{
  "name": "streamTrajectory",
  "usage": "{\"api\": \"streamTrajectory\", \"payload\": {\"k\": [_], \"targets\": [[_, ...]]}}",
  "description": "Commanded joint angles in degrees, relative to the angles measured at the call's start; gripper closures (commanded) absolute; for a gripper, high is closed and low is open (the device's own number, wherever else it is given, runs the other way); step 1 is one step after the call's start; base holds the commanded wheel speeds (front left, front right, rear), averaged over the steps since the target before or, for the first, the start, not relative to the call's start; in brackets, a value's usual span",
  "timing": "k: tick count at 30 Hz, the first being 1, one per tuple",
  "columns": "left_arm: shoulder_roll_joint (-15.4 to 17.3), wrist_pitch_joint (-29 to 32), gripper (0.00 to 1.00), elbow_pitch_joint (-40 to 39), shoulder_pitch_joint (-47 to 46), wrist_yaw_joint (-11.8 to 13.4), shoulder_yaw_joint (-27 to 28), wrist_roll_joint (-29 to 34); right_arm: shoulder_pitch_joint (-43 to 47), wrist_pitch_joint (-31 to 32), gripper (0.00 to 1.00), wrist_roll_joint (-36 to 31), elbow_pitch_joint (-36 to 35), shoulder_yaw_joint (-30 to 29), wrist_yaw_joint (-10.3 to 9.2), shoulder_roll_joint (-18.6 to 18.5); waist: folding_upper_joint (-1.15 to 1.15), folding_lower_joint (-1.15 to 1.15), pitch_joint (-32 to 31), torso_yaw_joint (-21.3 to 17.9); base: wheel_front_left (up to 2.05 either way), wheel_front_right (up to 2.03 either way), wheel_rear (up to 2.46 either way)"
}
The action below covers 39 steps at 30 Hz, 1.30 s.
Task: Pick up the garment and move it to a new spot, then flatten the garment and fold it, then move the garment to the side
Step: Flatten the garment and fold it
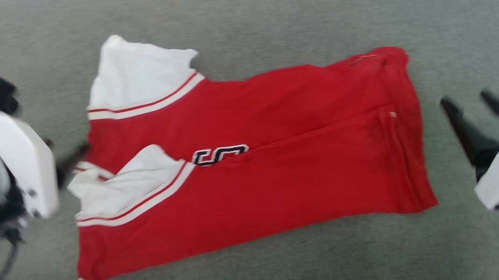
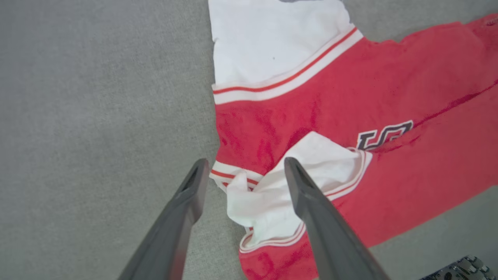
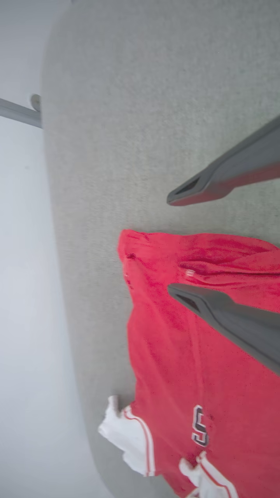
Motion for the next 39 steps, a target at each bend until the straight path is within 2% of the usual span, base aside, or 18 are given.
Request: {"api": "streamTrajectory", "payload": {"k": [1,9,14,22,26,28,29,30,33,39], "targets": [[-0.37,0.29,0.0,1.54,-1.86,-0.93,0.67,0.94,-1.07,-3.01,0.0,-1.01,-0.02,-0.27,-0.03,0.55,0.0,0.0,0.65,-1.79,0.0,0.0,0.0],[-3.24,0.36,0.0,15.3,-9.94,-7.82,2.53,4.24,-5.75,-21.38,0.0,-4.91,3.06,2.05,-0.03,1.78,0.0,0.0,3.44,-8.08,0.0,0.0,0.0],[-5.82,0.57,0.0,24.77,-13.75,-11.55,3.02,4.85,-7.34,-28.71,0.0,-4.25,5.59,4.65,-0.03,1.8,0.0,0.0,5.7,-11.57,0.0,0.0,0.0],[-9.4,3.77,0.0,38.54,-18.16,-15.0,2.84,4.5,-8.64,-32.89,0.0,-2.34,8.43,7.81,-0.03,1.81,0.0,0.0,8.97,-15.42,0.0,0.0,0.0],[-11.39,5.73,0.0,44.34,-19.32,-15.76,2.2,4.43,-9.52,-32.07,0.0,-1.49,9.71,9.16,-0.03,1.81,0.0,0.0,9.98,-16.14,0.0,0.0,0.0],[-13.59,8.73,0.0,48.41,-19.01,-15.7,1.3,3.75,-10.57,-30.16,0.0,-0.87,10.9,10.69,-0.03,1.83,0.0,0.0,10.6,-16.22,0.0,0.0,0.0],[-14.17,9.99,0.75,49.17,-18.84,-16.29,0.5,4.07,-11.26,-29.23,0.0,-0.72,11.3,11.02,-0.03,1.82,0.0,0.0,10.82,-16.12,0.0,0.0,0.0],[-14.7,10.83,1.0,50.23,-18.78,-16.16,0.23,3.95,-12.39,-28.03,0.0,-0.88,11.71,11.87,-0.03,1.83,0.0,0.0,10.99,-16.01,0.0,0.0,0.0],[-15.85,12.03,1.0,51.61,-19.07,-16.71,-0.1,3.68,-14.72,-25.5,0.0,-0.5,13.37,12.62,-0.03,1.81,0.0,0.0,11.4,-15.8,0.0,0.0,0.0],[-18.8,11.89,1.0,54.6,-21.38,-18.43,-0.7,5.09,-25.82,-15.36,0.0,-0.98,21.6,16.82,-0.03,1.59,0.0,0.0,12.45,-14.45,0.0,0.0,0.0]]}}
